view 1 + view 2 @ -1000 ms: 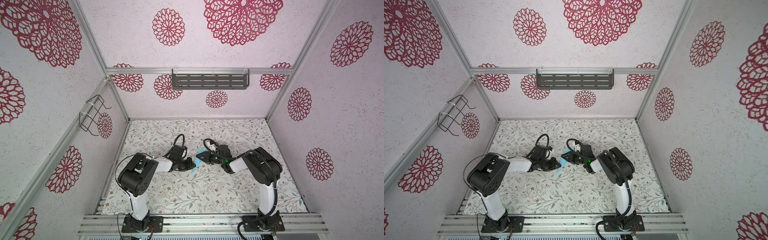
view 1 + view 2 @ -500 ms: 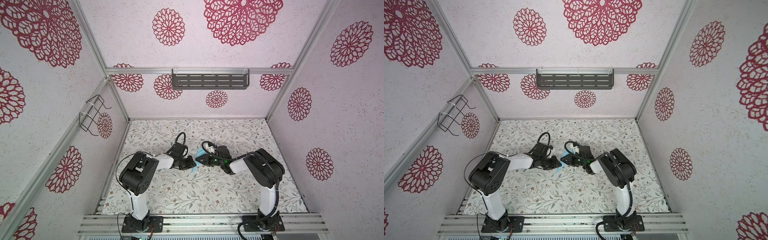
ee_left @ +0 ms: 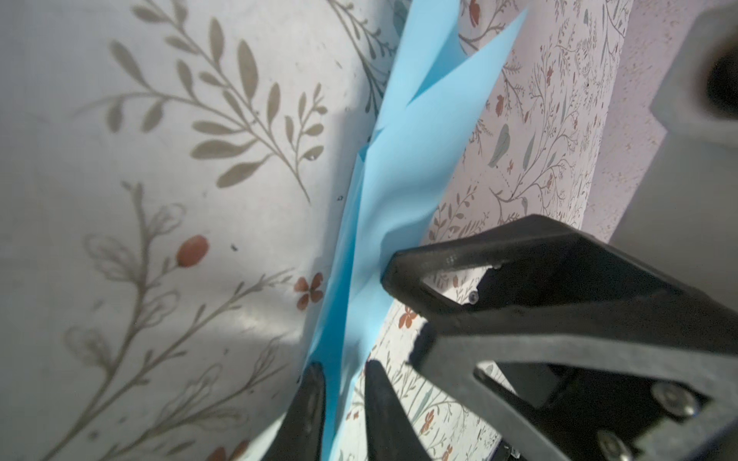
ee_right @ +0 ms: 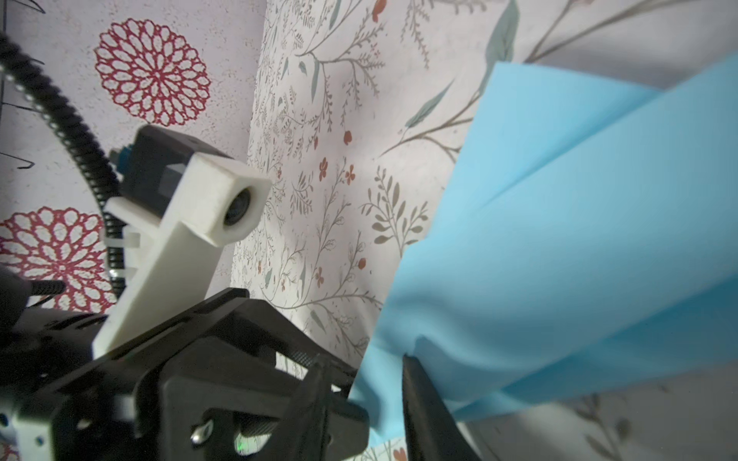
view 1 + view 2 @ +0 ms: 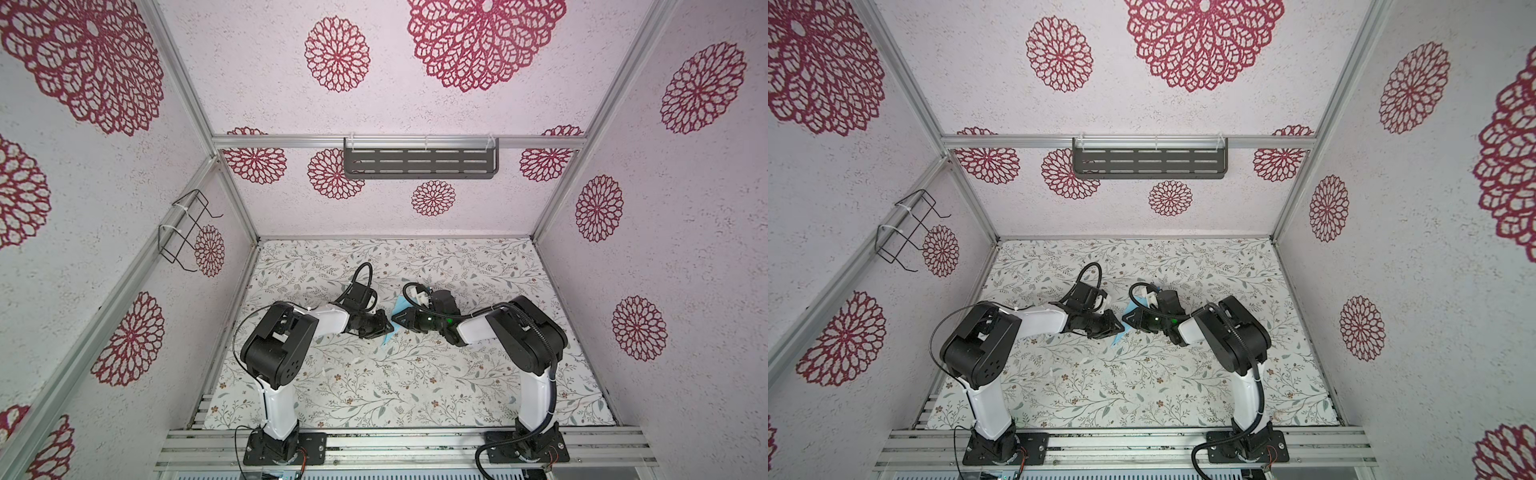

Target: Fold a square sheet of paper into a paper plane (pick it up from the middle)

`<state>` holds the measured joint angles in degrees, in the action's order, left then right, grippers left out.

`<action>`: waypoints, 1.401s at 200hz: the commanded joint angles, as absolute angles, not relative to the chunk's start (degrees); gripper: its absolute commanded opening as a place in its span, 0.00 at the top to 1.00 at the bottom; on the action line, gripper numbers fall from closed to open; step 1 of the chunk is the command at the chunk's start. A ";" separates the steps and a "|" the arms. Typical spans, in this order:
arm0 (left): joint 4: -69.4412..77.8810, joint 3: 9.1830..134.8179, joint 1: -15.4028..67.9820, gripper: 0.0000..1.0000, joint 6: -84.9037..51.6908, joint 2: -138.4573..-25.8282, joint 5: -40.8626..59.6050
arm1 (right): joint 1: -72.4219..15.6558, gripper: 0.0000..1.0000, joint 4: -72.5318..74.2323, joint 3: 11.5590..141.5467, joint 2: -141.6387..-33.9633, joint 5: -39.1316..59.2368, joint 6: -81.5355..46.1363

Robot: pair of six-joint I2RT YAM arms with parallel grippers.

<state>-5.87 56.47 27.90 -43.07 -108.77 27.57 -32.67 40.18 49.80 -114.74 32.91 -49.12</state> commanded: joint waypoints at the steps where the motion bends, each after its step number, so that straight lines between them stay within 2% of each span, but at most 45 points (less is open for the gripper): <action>1: -9.73 55.63 27.47 0.73 -42.17 -111.01 25.29 | -32.34 0.66 39.11 51.28 -115.29 30.82 -49.39; 66: -10.36 55.50 27.45 0.69 -39.67 -110.73 25.23 | -32.17 0.66 38.16 51.11 -114.70 29.24 -51.10; 230: -16.20 56.94 27.73 0.88 -38.19 -109.76 18.29 | -31.82 0.67 31.71 51.26 -115.99 26.46 -52.38; 260: -17.13 58.20 27.73 0.81 -38.27 -106.32 19.67 | -31.82 0.68 30.94 51.33 -115.97 26.23 -52.53; 280: -16.92 58.03 27.91 0.73 -39.02 -102.18 19.59 | -31.82 0.68 30.41 51.33 -115.93 25.94 -52.88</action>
